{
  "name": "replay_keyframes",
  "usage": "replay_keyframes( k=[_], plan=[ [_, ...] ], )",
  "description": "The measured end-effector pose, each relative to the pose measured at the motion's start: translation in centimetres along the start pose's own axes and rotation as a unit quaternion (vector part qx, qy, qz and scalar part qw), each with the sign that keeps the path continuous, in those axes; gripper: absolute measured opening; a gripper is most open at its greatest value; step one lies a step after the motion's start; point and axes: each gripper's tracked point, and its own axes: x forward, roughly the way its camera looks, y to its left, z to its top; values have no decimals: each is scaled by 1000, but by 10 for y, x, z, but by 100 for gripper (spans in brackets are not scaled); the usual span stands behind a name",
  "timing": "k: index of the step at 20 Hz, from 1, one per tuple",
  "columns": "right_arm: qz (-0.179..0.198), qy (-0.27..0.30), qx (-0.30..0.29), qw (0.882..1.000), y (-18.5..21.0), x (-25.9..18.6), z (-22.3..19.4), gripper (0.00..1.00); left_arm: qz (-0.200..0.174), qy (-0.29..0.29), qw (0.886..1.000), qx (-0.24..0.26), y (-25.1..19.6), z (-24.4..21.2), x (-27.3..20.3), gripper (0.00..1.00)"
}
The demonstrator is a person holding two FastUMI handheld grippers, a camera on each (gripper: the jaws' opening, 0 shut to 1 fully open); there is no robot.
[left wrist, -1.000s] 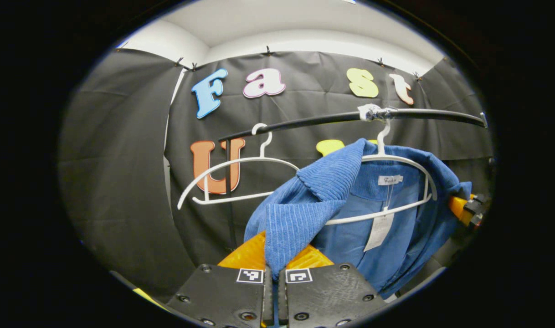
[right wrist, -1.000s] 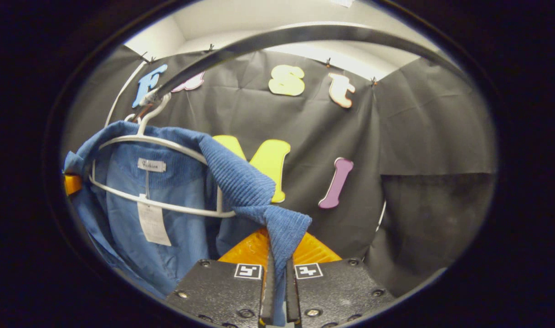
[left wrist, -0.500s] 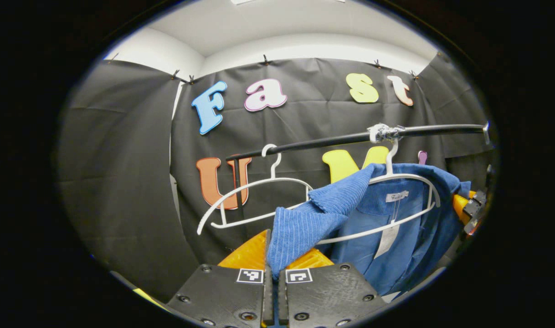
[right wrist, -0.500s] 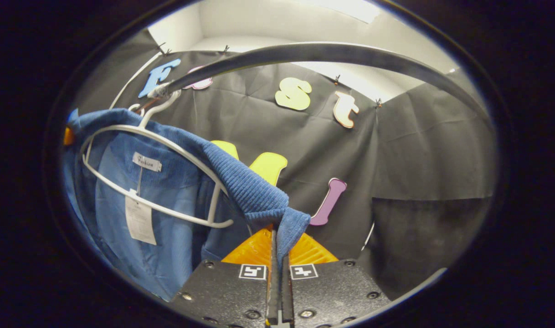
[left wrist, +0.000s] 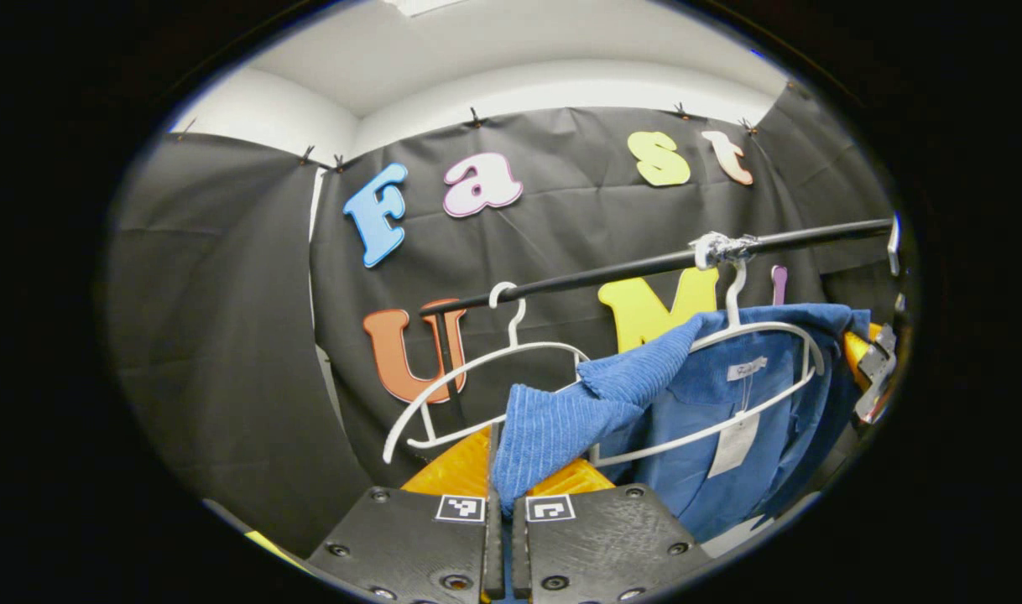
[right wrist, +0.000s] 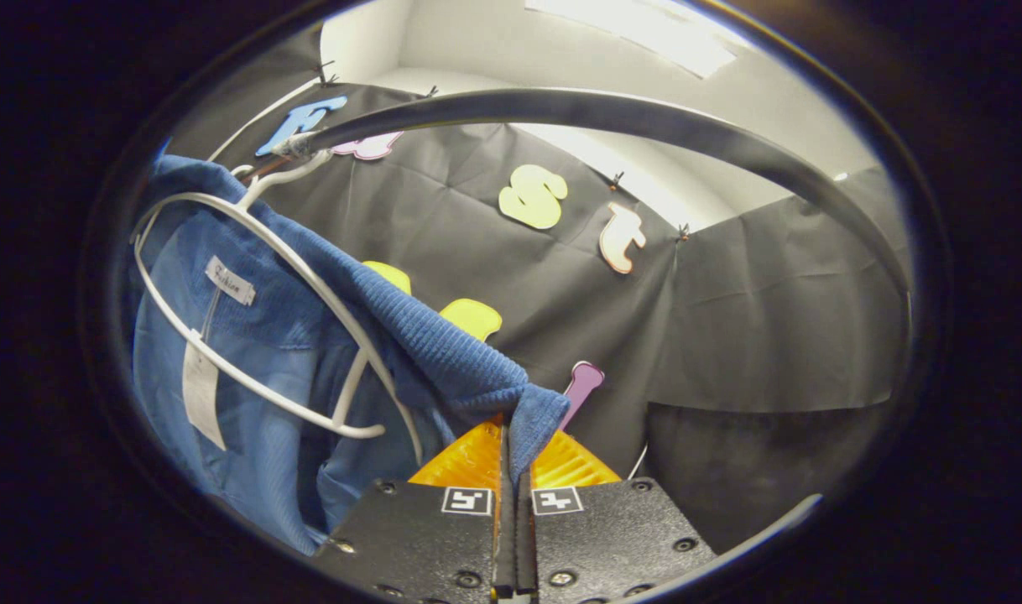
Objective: Grasp the clothes on the hanger with both hands and then place them into the laundry hamper below.
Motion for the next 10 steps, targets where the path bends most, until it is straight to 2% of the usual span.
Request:
replay_keyframes(
  k=[1,2,10],
  plan=[
    [-4,-5,-6,1000,0,2,2,4,0,-1,1000,8,2,3,2,10],
    [-7,-9,-12,1000,0,5,4,4,-1,0,1000,12,3,3,5,4],
    [6,-4,-17,1000,5,29,2,5,-19,15,1000,4,11,-4,32,4]
  ],
)
